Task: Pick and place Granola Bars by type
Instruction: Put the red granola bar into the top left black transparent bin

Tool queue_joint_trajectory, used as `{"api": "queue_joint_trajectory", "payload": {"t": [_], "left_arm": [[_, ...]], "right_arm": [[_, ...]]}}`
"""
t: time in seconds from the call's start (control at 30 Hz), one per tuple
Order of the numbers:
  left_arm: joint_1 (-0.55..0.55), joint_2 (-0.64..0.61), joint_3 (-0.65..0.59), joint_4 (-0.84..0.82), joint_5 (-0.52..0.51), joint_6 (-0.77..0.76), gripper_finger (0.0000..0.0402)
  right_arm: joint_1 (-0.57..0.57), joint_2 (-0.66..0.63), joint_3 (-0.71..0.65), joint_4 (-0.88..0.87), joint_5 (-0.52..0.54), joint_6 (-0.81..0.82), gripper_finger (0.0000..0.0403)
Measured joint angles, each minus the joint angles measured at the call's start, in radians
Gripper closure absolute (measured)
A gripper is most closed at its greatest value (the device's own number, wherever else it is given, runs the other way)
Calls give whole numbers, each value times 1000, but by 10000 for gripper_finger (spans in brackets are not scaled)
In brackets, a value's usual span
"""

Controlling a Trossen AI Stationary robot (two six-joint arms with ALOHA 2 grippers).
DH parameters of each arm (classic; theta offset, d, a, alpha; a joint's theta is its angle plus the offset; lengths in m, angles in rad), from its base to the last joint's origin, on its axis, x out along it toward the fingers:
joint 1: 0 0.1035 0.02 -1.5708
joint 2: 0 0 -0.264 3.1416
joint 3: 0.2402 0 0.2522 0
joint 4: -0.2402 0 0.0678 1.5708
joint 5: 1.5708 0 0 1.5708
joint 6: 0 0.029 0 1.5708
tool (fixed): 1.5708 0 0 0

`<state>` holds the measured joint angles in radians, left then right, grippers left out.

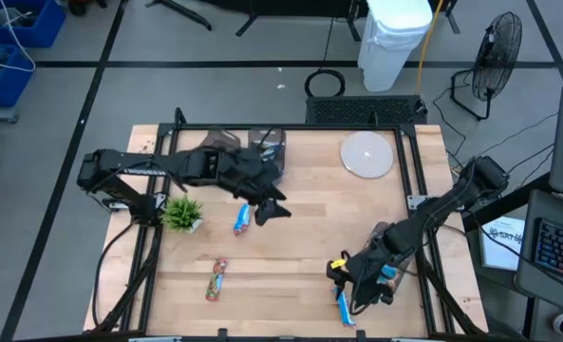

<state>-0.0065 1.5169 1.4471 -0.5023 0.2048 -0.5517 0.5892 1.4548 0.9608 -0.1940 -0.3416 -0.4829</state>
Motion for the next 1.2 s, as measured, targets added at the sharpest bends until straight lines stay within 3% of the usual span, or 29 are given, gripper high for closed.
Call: {"api": "queue_joint_trajectory", "payload": {"t": [0.53,0.97,1.2], "left_arm": [[-200,1,0,56,-152,-60,97],[-333,16,0,122,-333,-80,107],[-376,88,-1,166,-345,-95,107]], "right_arm": [[42,154,-1,63,-2,-4,149],[54,249,0,93,-2,24,149],[54,278,1,120,-2,34,149]]}}
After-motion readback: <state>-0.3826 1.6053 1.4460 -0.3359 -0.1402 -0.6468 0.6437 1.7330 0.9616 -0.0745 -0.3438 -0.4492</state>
